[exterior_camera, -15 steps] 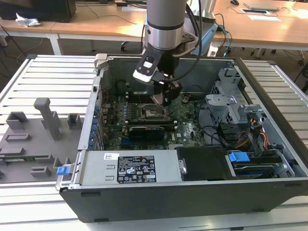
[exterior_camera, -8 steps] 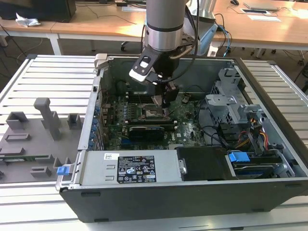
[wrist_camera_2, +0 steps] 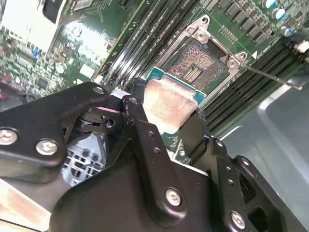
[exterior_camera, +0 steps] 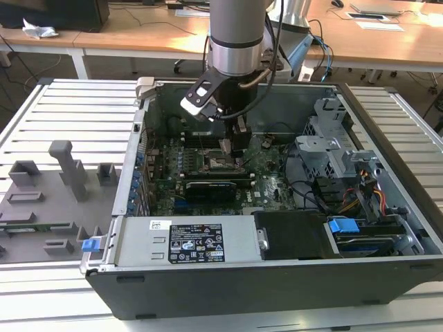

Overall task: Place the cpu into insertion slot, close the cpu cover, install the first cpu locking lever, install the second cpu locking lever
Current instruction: 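Place the cpu into insertion slot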

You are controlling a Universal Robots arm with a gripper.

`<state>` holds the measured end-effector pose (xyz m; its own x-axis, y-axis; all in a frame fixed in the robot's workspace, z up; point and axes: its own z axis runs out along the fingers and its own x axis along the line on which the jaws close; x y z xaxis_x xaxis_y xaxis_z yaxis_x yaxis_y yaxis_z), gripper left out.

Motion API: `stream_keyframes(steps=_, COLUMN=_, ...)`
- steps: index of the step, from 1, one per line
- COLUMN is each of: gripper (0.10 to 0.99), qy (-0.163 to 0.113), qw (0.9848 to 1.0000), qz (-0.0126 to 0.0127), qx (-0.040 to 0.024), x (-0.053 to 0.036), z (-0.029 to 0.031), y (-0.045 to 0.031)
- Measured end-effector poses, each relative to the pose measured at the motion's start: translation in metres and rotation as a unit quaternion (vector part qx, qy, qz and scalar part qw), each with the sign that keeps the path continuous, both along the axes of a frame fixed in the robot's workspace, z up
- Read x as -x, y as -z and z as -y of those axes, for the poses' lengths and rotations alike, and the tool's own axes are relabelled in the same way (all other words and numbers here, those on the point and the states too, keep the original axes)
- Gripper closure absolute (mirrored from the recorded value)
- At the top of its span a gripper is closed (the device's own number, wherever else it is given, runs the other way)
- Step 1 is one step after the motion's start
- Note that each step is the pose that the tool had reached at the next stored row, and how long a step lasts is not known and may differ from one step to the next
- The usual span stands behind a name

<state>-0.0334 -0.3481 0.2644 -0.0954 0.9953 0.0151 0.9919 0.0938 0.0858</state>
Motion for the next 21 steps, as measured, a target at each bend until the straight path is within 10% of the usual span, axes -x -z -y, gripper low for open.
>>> stream_keyframes(steps=6, gripper=0.545, qy=0.052, qw=0.9986, qz=0.0, qx=0.0, x=0.001, z=-0.0005, y=0.0075)
stream_keyframes(steps=21, gripper=0.545, qy=0.051, qw=0.9987, qz=0.0001, qx=0.0015, x=0.0052, z=-0.0082, y=0.0226)
